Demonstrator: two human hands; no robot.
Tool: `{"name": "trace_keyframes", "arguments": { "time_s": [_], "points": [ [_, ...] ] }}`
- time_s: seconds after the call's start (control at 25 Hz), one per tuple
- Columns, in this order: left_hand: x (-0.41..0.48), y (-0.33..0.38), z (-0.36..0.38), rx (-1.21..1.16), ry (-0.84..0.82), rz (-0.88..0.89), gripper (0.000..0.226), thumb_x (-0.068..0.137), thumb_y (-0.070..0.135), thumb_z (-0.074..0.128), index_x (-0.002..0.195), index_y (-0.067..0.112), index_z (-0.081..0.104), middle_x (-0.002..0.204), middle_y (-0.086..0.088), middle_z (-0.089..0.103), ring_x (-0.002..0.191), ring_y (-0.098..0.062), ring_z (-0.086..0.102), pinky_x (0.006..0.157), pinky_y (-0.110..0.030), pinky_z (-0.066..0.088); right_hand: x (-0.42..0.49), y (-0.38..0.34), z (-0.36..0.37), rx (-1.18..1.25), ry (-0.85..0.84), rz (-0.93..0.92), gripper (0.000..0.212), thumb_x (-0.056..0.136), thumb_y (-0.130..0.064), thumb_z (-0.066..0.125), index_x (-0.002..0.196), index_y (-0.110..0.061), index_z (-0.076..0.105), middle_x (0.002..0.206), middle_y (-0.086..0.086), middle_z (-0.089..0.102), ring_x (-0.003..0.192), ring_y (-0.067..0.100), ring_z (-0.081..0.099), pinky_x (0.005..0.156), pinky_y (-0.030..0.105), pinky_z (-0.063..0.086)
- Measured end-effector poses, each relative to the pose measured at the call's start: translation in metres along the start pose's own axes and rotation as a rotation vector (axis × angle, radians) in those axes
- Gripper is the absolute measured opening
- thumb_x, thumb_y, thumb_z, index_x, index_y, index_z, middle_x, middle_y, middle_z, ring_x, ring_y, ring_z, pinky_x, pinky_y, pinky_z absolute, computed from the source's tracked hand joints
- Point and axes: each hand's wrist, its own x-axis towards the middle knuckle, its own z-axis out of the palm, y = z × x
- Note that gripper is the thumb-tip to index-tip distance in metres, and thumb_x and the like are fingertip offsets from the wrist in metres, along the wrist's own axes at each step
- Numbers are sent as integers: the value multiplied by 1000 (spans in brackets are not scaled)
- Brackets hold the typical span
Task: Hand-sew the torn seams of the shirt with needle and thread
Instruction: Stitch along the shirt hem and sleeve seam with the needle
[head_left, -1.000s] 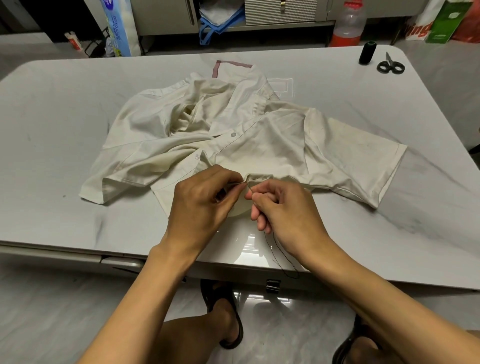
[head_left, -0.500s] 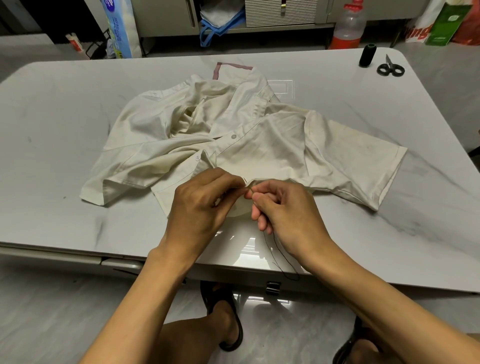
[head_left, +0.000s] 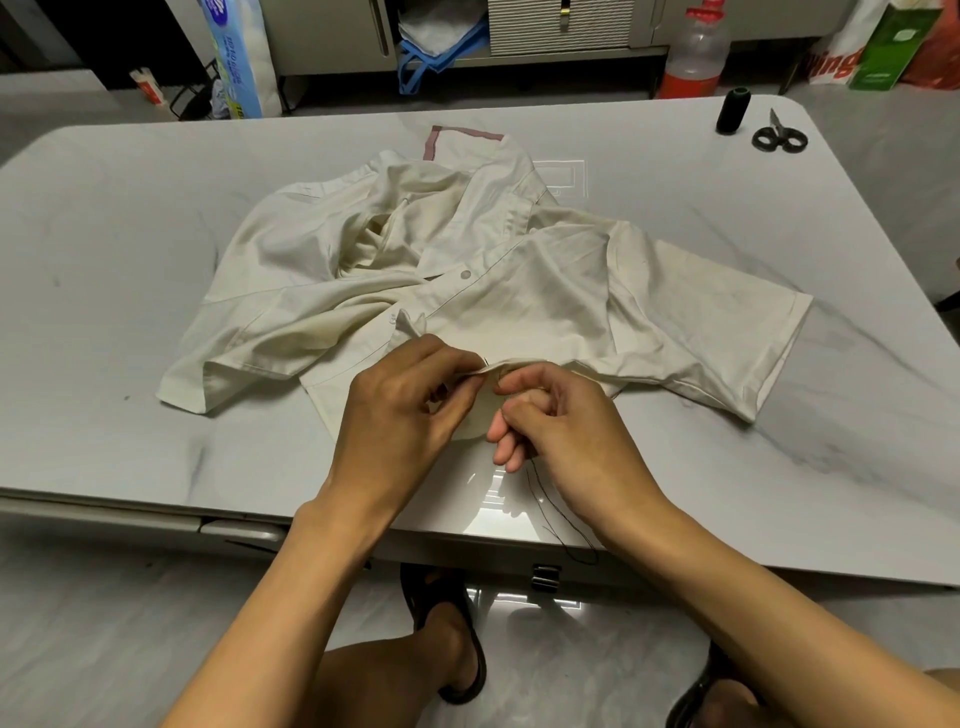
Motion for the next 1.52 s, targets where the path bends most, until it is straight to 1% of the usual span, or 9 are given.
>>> {"name": "trace_keyframes", "arguments": {
  "time_s": [0.2,0.44,0.72,1.0,1.16,1.24,1.32,1.44,1.52],
  "points": [
    [-1,-3,1,-18,3,47,6,85,8,79,91,9,76,79,1,66,66,-8,56,61,-22,47,0,0,2,47,50,-43,30,86,11,44,87,-18,37,64,12,64,51,26,53,49,33,40],
    [-2,1,0,3,-41,205,6,87,5,74,91,6,77,80,-4,68,71,-20,61,61,-32,47,2,2,3,71,60,-75,30,91,8,46,84,-19,34,63,7,62,51,23,51,49,33,38],
    [-2,1,-3,-67,-18,45,1,87,9,76,86,8,75,81,0,67,73,-6,59,64,-24,48,-2,1,7,18,27,-120,24,96,7,44,89,-16,39,67,7,66,58,29,63,61,40,52],
    [-2,-3,-4,-51,-60,157,7,89,10,73,91,6,77,86,-2,70,82,-13,60,72,-17,46,-3,-3,6,-13,55,-107,27,93,10,43,88,-15,35,70,14,66,57,30,62,58,40,50],
    [-3,-5,-7,-31,-40,120,8,88,14,74,91,8,78,86,-2,69,76,-8,58,70,-7,39,-6,-6,-1,-200,36,-133,15,96,-4,54,91,-17,48,71,6,71,64,18,70,68,39,57],
    [-4,-6,-7,-45,-22,100,9,87,16,75,90,8,78,85,-2,68,73,-8,59,66,-12,42,-4,-9,-11,-511,175,-277,7,96,-18,58,90,-21,58,72,-4,70,69,11,67,70,37,53],
    [-4,-6,-7,-57,-17,104,10,87,16,74,89,8,78,85,-2,69,73,-8,59,66,-13,44,1,-13,-20,-686,302,-394,9,95,-24,60,90,-23,68,79,-9,67,76,9,60,71,32,47],
    [-3,-5,-7,-60,-23,116,9,86,14,76,89,7,78,85,-2,69,73,-7,59,68,-10,42,11,-15,-23,-622,197,-294,12,91,-28,66,87,-24,77,94,-10,65,93,8,55,79,20,40],
    [-3,-5,-6,-52,-25,129,8,86,13,77,90,6,77,85,-3,69,74,-9,60,68,-12,43,13,-14,-19,-532,85,-206,9,86,-27,71,82,-26,79,94,-11,67,95,5,59,83,21,42]
  ]
}}
